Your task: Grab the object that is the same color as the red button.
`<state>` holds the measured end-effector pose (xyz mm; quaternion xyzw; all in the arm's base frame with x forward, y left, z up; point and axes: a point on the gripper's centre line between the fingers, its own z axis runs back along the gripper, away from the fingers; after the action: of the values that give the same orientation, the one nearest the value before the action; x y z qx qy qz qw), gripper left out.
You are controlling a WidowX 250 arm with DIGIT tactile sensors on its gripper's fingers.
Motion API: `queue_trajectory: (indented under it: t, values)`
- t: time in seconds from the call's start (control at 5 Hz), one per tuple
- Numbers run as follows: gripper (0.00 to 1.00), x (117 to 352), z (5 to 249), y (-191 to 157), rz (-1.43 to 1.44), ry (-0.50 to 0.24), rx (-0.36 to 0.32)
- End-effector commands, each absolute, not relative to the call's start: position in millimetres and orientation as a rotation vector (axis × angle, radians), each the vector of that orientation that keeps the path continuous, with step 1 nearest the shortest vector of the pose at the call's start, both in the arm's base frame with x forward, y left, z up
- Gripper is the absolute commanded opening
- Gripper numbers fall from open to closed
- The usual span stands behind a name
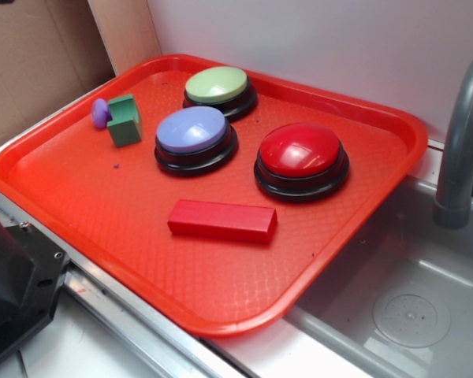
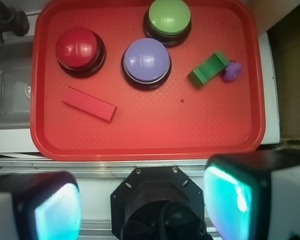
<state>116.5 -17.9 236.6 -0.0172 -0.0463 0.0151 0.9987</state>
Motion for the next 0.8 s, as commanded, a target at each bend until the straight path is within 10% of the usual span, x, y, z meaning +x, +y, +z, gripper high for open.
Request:
queue_trajectory:
  t: [0.0,0.6]
  values:
    - [1.00,117,237,-18,0.030,-0.093,-0.034]
    - [1.00,173,202,-84,-0.657,-0.201,0.059]
